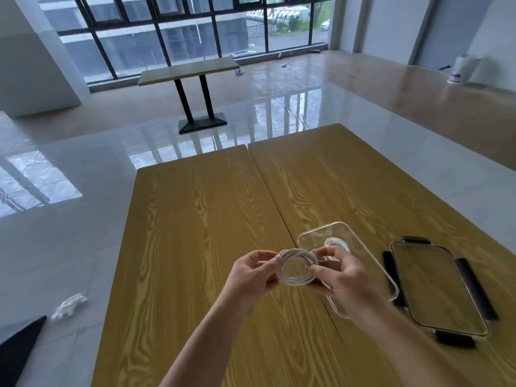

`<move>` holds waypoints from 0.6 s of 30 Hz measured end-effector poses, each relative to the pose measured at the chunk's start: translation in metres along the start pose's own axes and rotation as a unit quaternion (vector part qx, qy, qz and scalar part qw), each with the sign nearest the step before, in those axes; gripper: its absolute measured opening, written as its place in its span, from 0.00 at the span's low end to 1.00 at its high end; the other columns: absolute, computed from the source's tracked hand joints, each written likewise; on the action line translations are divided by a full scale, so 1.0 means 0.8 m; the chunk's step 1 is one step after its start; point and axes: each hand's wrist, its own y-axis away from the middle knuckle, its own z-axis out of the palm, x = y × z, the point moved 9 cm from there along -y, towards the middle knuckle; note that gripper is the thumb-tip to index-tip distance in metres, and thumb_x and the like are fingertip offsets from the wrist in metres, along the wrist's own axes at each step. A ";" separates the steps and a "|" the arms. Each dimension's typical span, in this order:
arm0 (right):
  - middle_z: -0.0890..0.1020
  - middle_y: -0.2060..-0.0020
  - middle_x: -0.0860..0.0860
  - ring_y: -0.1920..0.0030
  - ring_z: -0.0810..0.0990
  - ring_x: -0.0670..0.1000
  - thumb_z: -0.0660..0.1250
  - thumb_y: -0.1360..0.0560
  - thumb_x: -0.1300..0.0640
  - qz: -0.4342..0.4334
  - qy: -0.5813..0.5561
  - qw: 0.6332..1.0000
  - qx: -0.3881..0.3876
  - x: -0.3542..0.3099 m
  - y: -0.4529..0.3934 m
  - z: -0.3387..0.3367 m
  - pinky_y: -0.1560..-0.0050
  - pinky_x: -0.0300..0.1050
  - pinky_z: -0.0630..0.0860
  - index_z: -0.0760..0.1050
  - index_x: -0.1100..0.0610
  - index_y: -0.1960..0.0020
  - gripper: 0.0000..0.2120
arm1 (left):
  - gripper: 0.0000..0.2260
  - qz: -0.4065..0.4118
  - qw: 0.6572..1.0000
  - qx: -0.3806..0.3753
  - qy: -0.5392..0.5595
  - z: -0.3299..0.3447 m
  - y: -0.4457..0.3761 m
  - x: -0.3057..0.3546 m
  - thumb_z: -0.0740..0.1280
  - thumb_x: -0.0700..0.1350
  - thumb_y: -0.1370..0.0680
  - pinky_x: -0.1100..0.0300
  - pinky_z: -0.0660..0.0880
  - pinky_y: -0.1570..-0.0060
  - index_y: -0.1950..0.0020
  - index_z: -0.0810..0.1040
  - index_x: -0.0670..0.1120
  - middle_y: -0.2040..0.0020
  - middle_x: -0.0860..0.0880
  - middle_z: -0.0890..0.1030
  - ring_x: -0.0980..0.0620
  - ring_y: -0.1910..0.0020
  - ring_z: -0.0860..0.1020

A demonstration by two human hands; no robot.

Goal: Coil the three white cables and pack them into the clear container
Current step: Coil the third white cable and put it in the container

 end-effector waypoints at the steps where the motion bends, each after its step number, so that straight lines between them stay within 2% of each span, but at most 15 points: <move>1: 0.88 0.55 0.57 0.52 0.88 0.55 0.71 0.25 0.66 0.005 0.003 1.000 0.009 0.004 -0.002 -0.011 0.56 0.48 0.84 0.77 0.58 0.46 0.10 | 0.07 -0.004 1.000 -0.004 -0.007 0.008 -0.006 -0.006 0.70 0.44 0.22 0.58 0.81 0.55 0.48 0.81 0.42 0.55 0.45 0.87 0.52 0.58 0.84; 4: 0.88 0.57 0.55 0.54 0.88 0.54 0.71 0.25 0.67 0.031 0.004 0.999 0.031 0.019 -0.013 -0.052 0.58 0.46 0.84 0.78 0.60 0.48 0.07 | 0.06 -0.022 0.999 -0.020 -0.041 0.040 -0.031 -0.027 0.71 0.44 0.22 0.58 0.81 0.54 0.48 0.82 0.43 0.57 0.46 0.87 0.53 0.59 0.84; 6: 0.87 0.57 0.56 0.54 0.88 0.54 0.72 0.25 0.66 0.047 0.007 0.998 0.047 0.027 -0.019 -0.075 0.56 0.49 0.85 0.79 0.61 0.48 0.07 | 0.05 -0.035 0.997 -0.027 -0.067 0.060 -0.046 -0.040 0.72 0.45 0.23 0.57 0.81 0.53 0.49 0.83 0.45 0.58 0.48 0.87 0.53 0.59 0.84; 9: 0.87 0.54 0.58 0.52 0.87 0.55 0.72 0.24 0.65 0.071 0.006 0.995 0.068 0.040 -0.028 -0.106 0.49 0.53 0.84 0.80 0.62 0.47 0.06 | 0.05 -0.048 0.994 -0.030 -0.098 0.085 -0.069 -0.058 0.72 0.44 0.23 0.61 0.81 0.58 0.48 0.83 0.46 0.61 0.50 0.86 0.56 0.62 0.84; 13: 0.87 0.51 0.59 0.50 0.87 0.55 0.70 0.23 0.66 0.106 0.003 0.991 0.083 0.058 -0.044 -0.138 0.46 0.52 0.83 0.80 0.64 0.45 0.07 | 0.06 -0.054 0.989 -0.034 -0.136 0.116 -0.099 -0.077 0.70 0.43 0.22 0.64 0.79 0.63 0.45 0.82 0.49 0.63 0.51 0.85 0.57 0.65 0.83; 16: 0.86 0.51 0.60 0.49 0.86 0.56 0.69 0.22 0.66 0.123 0.003 0.987 0.104 0.070 -0.058 -0.159 0.46 0.52 0.83 0.80 0.64 0.44 0.07 | 0.04 -0.064 0.982 -0.034 -0.175 0.134 -0.118 -0.095 0.70 0.44 0.22 0.54 0.83 0.55 0.49 0.83 0.51 0.58 0.48 0.87 0.51 0.59 0.85; 18: 0.86 0.51 0.60 0.50 0.86 0.56 0.69 0.22 0.64 0.132 0.021 0.984 0.115 0.079 -0.069 -0.169 0.47 0.52 0.84 0.79 0.63 0.45 0.06 | 0.05 -0.059 0.973 -0.034 -0.219 0.143 -0.128 -0.106 0.69 0.45 0.22 0.50 0.83 0.52 0.47 0.83 0.50 0.56 0.47 0.87 0.49 0.58 0.84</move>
